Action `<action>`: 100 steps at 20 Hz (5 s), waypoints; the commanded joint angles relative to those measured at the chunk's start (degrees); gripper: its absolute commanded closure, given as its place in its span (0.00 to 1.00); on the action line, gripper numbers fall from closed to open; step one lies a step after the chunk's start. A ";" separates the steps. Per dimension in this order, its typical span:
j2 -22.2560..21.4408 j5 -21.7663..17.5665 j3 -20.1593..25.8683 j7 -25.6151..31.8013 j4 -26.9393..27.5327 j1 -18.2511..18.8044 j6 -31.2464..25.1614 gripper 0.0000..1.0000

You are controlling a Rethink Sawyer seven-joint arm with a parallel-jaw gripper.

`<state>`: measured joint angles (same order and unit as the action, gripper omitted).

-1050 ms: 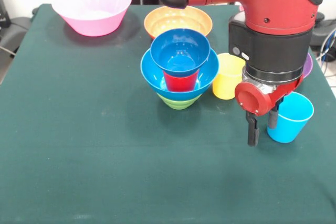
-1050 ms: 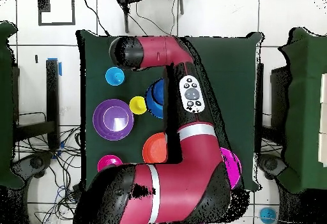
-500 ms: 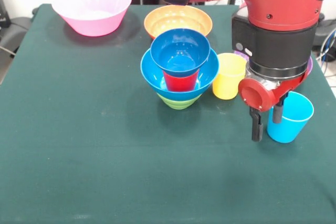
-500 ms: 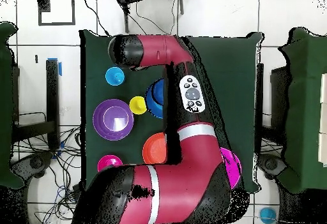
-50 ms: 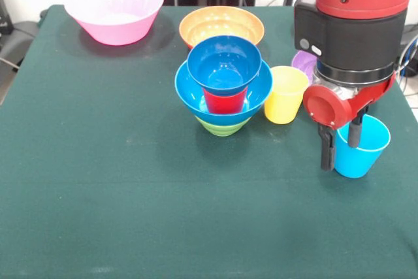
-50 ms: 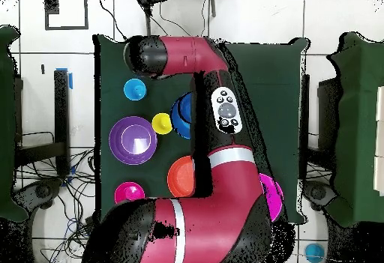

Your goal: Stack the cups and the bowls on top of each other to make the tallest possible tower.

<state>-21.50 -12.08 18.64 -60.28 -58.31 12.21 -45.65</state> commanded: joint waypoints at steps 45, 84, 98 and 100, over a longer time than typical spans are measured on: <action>2.90 2.44 0.37 -7.47 -11.75 -1.29 -2.42 0.00; 4.69 2.67 0.61 -5.84 -11.90 -0.38 3.88 0.00; 7.20 1.61 1.92 -3.85 -12.96 1.64 8.73 0.00; 7.46 1.50 2.09 -3.73 -13.15 1.84 9.45 0.00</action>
<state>-16.46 -8.91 17.71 -60.28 -68.45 12.86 -40.08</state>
